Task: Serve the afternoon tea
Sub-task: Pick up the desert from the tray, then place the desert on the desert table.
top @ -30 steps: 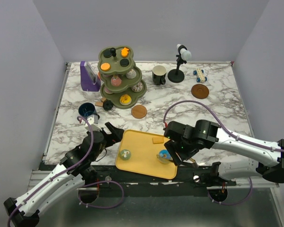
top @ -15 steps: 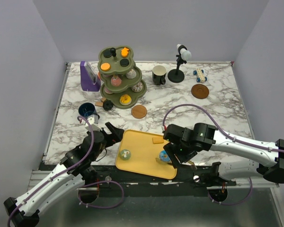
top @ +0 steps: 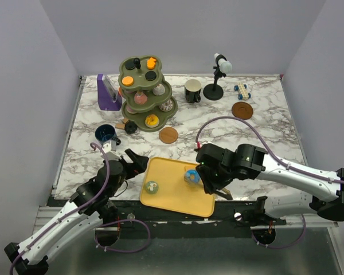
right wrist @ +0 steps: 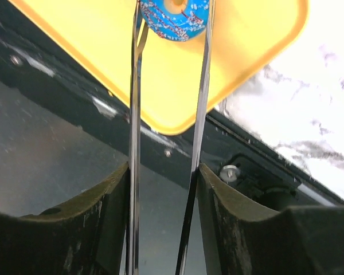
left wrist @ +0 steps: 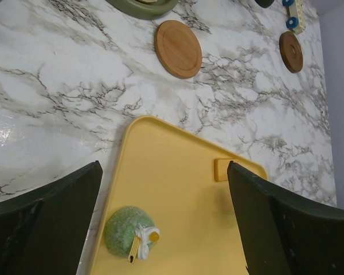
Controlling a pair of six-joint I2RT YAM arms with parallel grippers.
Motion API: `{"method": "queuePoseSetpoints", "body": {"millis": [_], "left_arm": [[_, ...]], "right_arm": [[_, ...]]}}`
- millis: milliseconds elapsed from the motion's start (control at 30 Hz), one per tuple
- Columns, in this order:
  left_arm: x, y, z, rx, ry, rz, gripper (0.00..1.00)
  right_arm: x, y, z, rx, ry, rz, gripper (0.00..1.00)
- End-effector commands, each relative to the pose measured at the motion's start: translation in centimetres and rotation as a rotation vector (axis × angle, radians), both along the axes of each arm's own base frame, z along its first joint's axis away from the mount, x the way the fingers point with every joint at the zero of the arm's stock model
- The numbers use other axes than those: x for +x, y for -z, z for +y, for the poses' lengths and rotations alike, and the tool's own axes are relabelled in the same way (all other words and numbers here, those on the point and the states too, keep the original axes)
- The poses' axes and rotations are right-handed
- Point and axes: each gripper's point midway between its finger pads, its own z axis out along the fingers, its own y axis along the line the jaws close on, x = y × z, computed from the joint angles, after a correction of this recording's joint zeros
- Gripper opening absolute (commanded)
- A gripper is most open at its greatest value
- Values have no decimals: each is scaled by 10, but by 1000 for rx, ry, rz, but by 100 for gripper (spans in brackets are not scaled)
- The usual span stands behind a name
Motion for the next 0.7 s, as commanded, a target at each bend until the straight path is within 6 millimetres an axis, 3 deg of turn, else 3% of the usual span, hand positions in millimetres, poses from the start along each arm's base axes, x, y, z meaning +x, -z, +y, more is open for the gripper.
{"method": "queuePoseSetpoints", "body": {"millis": [0, 300, 533, 667], "left_arm": [[0, -14, 17, 16, -54, -42, 99], [-5, -32, 34, -22, -98, -111, 99], [-10, -38, 40, -55, -110, -133, 98], [-14, -39, 47, -47, -124, -134, 99]], "right_arm": [[39, -29, 32, 88, 54, -183, 47], [111, -36, 84, 163, 102, -364, 47], [194, -29, 103, 266, 203, -438, 46], [231, -10, 110, 275, 251, -449, 46]]}}
